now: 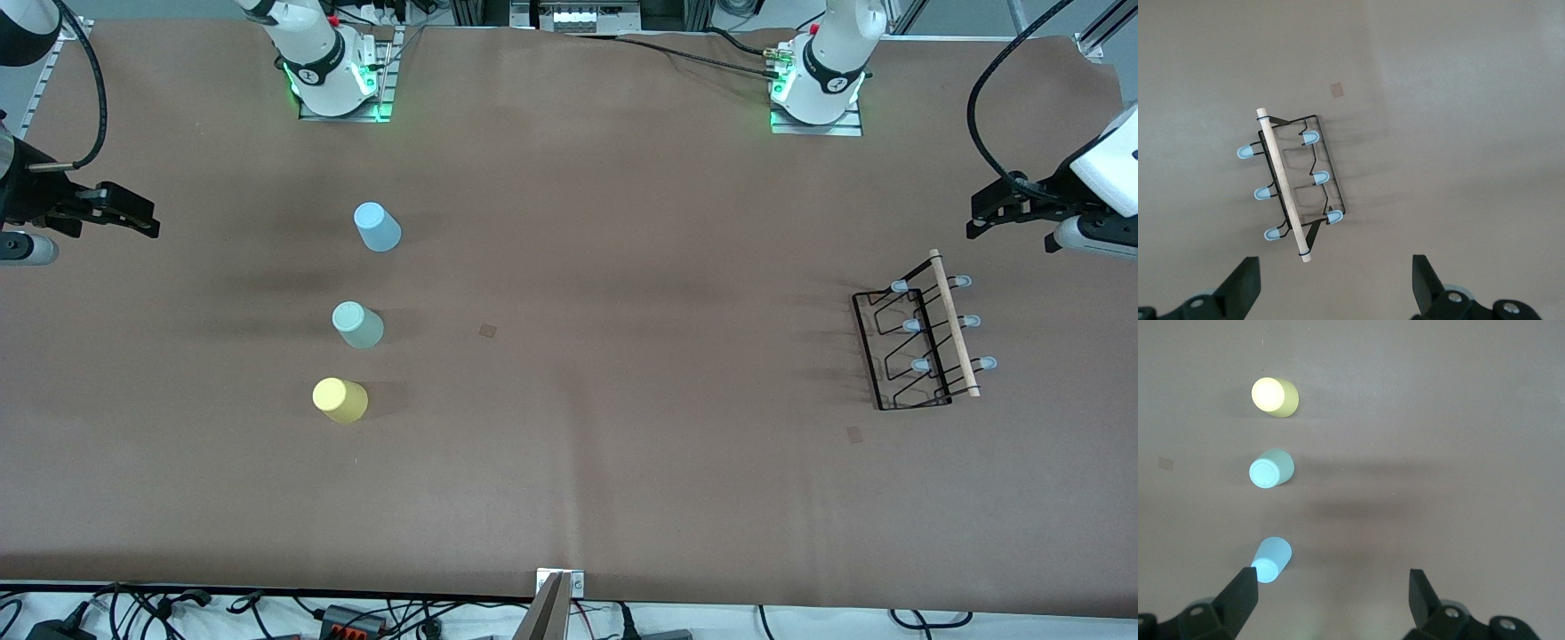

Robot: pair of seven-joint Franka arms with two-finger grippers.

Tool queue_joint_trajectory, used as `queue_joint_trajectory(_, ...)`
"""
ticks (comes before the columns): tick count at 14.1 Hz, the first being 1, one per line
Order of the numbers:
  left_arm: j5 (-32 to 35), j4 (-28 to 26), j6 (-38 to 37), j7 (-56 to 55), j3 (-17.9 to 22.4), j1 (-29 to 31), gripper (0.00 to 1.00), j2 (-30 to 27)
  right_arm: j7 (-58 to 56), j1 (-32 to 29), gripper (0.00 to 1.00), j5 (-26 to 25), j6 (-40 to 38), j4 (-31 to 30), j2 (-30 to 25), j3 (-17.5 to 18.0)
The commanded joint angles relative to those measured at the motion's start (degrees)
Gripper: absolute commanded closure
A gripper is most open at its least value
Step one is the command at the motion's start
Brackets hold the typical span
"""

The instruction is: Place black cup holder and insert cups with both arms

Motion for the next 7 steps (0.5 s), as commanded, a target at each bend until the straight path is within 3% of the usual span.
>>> queue_joint_trajectory(1,-0.3,1.7,-1.3,0.0,0.2,0.1,0.0,0.6,-1.2,-0.2,0.0,0.7,-0.2,0.0,-0.1,-0.2)
queue_joint_trajectory(7,-0.3,1.7,-1.4,0.0,0.3,0.1,0.0,0.6,-1.2,-0.3,0.0,1.2,0.4,0.6,1.3,-0.1)
